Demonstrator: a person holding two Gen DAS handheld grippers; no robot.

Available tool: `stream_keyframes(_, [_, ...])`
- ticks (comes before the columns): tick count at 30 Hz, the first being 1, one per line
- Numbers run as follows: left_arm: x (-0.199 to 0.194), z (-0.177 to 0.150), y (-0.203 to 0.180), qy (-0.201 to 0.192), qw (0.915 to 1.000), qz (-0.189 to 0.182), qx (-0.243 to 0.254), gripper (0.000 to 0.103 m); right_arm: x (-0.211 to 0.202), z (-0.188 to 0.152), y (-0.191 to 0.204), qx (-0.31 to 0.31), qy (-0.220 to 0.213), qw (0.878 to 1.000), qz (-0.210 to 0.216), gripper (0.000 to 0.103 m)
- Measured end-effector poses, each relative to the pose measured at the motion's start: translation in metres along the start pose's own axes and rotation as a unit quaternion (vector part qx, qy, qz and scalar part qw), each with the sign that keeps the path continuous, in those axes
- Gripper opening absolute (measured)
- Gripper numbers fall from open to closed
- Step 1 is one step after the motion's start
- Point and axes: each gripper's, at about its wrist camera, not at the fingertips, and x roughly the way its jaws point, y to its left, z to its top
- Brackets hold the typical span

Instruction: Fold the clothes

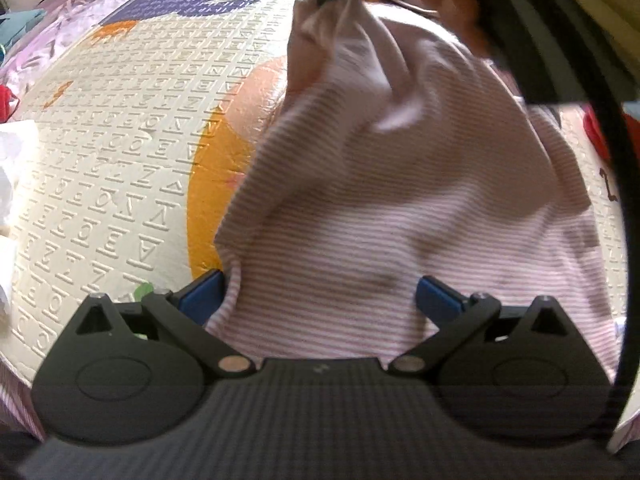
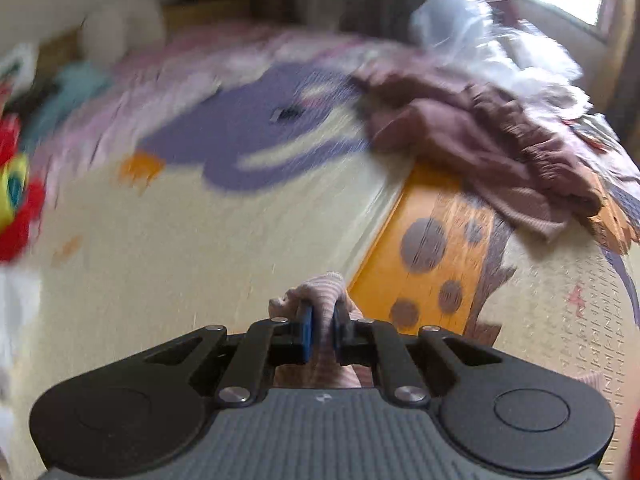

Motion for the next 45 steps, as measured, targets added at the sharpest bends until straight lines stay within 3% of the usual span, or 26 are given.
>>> stream_keyframes(8, [0.000, -0.004, -0.005, -0.003, 1.0000, 0.003, -0.001, 0.103, 0.023, 0.010, -0.014, 0.081, -0.011, 0.997, 0.000, 0.011])
stream_keyframes(11, [-0.001, -0.007, -0.005, -0.002, 1.0000, 0.002, -0.001, 0.103, 0.031, 0.003, -0.015, 0.080, -0.010, 0.997, 0.006, 0.025])
stream_keyframes(14, [-0.003, -0.007, -0.005, 0.001, 1.0000, 0.001, -0.001, 0.103, 0.016, -0.002, -0.023, 0.093, -0.048, 0.994, -0.003, 0.032])
stream_keyframes(18, [-0.002, -0.004, -0.006, 0.004, 1.0000, -0.002, -0.003, 0.103, -0.027, -0.005, -0.042, 0.132, -0.143, 0.980, -0.031, 0.032])
stream_keyframes(21, [-0.001, -0.003, -0.005, 0.005, 1.0000, -0.003, -0.004, 0.103, -0.056, -0.017, -0.052, 0.135, -0.166, 0.976, -0.026, 0.037])
stream_keyframes(24, [-0.001, -0.003, -0.005, 0.006, 1.0000, -0.003, -0.007, 0.103, -0.073, -0.053, -0.050, 0.099, -0.142, 0.983, -0.062, 0.046])
stream_keyframes(27, [-0.003, -0.004, -0.007, 0.009, 0.9999, -0.004, -0.007, 0.103, -0.078, -0.103, -0.050, 0.055, -0.103, 0.989, -0.089, 0.046])
stream_keyframes(31, [-0.001, -0.003, -0.008, 0.012, 0.9999, 0.000, -0.005, 0.103, -0.069, -0.148, -0.059, 0.050, -0.067, 0.992, -0.093, 0.046])
stream_keyframes(34, [0.000, 0.003, -0.008, 0.026, 0.9997, 0.000, -0.001, 0.103, -0.055, -0.180, -0.070, 0.087, -0.082, 0.989, -0.083, 0.047])
stream_keyframes(37, [-0.008, 0.009, -0.003, 0.031, 0.9992, -0.022, -0.013, 0.103, -0.054, -0.176, -0.061, 0.064, -0.068, 0.991, -0.095, 0.050])
stream_keyframes(39, [-0.016, 0.013, 0.003, 0.020, 0.9982, -0.049, -0.028, 0.103, -0.052, -0.173, -0.057, 0.034, -0.062, 0.993, -0.093, 0.055])
stream_keyframes(41, [-0.025, 0.017, 0.003, 0.000, 0.9975, -0.067, -0.020, 0.103, -0.054, -0.174, -0.063, 0.049, -0.060, 0.993, -0.084, 0.056])
stream_keyframes(45, [-0.044, 0.035, -0.009, -0.036, 0.9982, -0.044, 0.019, 0.103, -0.062, -0.174, -0.072, 0.084, -0.047, 0.990, -0.100, 0.055])
